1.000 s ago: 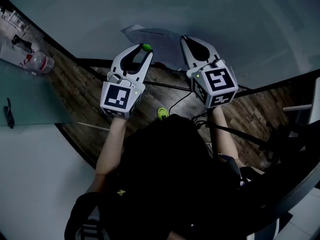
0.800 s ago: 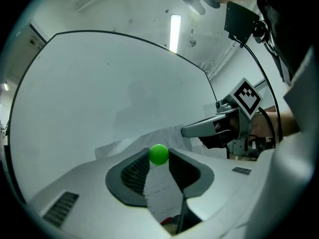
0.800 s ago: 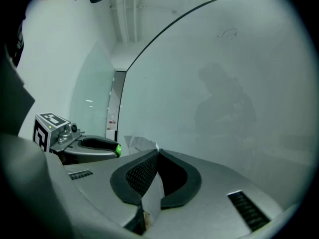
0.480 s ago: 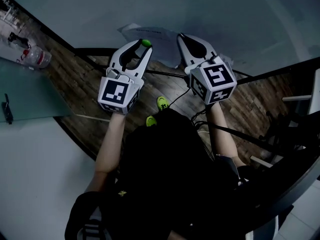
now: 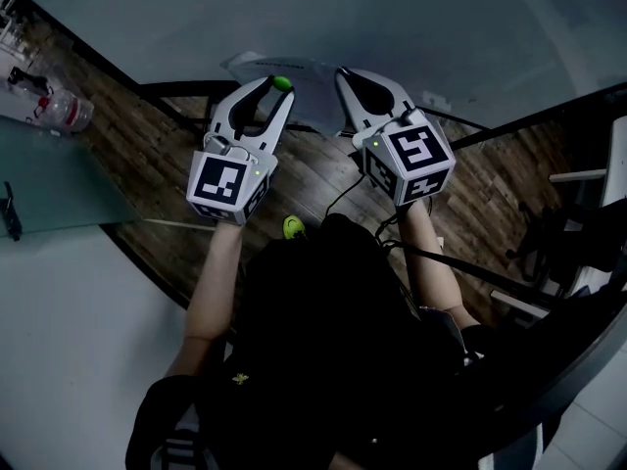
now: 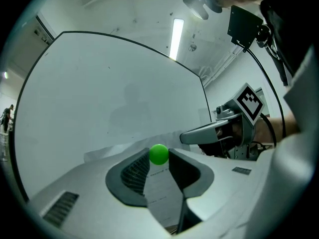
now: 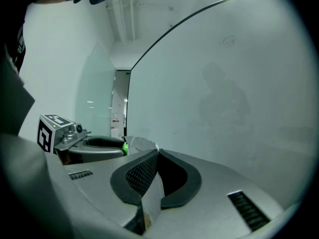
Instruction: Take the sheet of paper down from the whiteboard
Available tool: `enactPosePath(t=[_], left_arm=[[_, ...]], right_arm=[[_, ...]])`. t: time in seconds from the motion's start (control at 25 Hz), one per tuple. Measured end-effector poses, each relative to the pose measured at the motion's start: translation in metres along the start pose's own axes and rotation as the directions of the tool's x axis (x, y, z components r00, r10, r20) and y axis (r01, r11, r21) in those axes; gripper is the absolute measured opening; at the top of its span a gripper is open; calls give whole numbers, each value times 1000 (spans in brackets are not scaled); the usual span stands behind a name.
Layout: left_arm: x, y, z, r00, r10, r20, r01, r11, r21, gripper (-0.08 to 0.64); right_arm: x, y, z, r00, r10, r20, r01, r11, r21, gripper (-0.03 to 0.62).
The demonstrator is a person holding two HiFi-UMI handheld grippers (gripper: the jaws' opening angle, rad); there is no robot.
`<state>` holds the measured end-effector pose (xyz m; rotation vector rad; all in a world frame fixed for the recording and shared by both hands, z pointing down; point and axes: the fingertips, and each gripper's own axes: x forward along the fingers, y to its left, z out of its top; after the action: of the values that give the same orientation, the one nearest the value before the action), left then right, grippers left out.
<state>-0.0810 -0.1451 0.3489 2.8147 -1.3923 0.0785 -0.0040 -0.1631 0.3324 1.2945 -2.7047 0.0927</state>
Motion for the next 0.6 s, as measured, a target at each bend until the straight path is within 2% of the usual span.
enactPosePath(t=[0.28,0.6], left_arm=[[-2,-18,6,1000,3,7,-3,1000,-4,123],[-18,-76,-1,1000,27,0,-27,999,-20,123]], right_arm=[[-14,0,0,999,34,9,-34,999,28,15],[-67,3,-15,997,78,12,-78,996,38,15]])
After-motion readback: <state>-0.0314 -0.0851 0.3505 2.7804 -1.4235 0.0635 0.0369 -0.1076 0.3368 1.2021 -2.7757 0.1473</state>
